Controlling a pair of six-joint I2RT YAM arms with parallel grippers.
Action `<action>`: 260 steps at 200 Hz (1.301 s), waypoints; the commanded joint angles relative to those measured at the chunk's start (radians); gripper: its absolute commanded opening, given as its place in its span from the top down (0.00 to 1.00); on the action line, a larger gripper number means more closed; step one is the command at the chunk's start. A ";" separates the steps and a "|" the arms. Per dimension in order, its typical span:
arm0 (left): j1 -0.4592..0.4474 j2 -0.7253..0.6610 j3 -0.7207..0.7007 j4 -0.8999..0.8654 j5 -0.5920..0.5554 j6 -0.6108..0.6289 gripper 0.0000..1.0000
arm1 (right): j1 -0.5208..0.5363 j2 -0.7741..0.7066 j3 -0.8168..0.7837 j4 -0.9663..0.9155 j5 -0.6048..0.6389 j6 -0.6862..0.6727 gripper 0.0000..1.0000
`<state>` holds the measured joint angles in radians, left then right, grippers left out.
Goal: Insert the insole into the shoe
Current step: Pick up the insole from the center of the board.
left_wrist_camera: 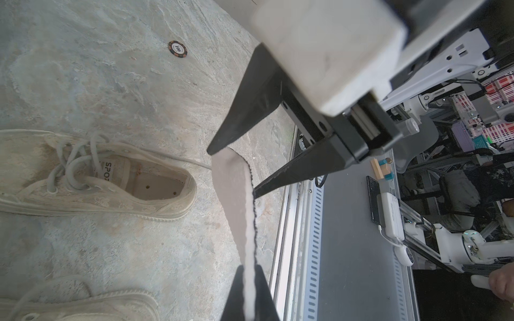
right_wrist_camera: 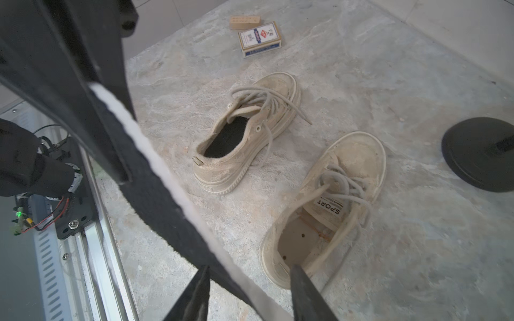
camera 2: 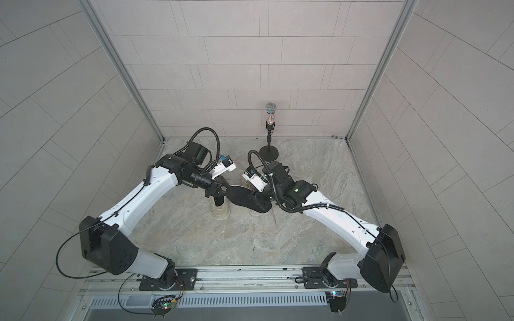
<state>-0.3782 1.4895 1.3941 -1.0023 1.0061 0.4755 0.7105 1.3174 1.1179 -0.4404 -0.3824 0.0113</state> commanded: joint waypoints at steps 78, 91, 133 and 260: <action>-0.002 0.019 0.065 0.047 -0.080 -0.387 1.00 | 0.100 -0.033 -0.120 0.198 0.217 -0.033 0.84; -0.001 0.031 0.070 0.041 -0.069 -0.448 1.00 | 0.125 -0.048 -0.173 0.288 0.263 -0.051 0.82; -0.003 0.075 0.081 -0.005 -0.025 -0.542 1.00 | 0.147 -0.064 -0.264 0.457 0.249 -0.047 0.68; -0.002 0.063 0.072 -0.006 0.042 -0.591 1.00 | 0.172 -0.014 -0.326 0.592 0.286 -0.077 0.00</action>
<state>-0.3801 1.5658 1.4567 -1.0058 1.0279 -0.1089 0.8719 1.2839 0.7990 0.0875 -0.1410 -0.0441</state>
